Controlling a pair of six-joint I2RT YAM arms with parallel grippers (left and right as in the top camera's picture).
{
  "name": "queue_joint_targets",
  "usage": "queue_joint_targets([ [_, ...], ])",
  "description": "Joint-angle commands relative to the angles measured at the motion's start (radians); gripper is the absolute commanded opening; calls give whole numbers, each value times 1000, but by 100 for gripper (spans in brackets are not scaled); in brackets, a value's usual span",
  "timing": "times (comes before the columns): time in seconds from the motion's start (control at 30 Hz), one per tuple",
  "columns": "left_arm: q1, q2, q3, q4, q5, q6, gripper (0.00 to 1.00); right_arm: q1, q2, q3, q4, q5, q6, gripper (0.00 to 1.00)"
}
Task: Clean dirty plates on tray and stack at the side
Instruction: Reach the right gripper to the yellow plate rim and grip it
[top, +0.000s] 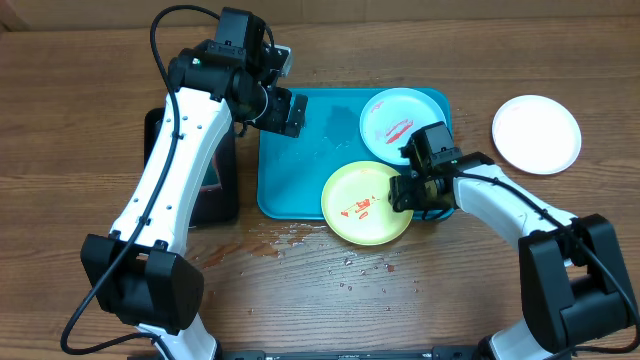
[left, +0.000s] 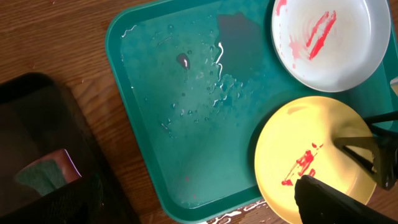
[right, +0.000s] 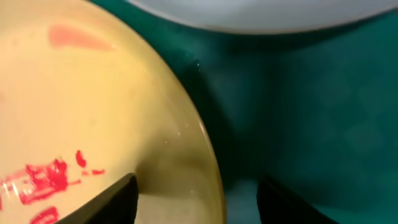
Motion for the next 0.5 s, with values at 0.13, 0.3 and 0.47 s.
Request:
queue_joint_targets([
  [0.13,-6,0,7,0,-9,-7,100,-1,18,-7,5,34,31,28],
  [0.3,-6,0,7,-1,-10,-7,100,-1,17,-2,5,29,60,8],
  [0.47,-5,0,7,-2,-11,-7,100,-1,17,31,-19,-9,66,4],
])
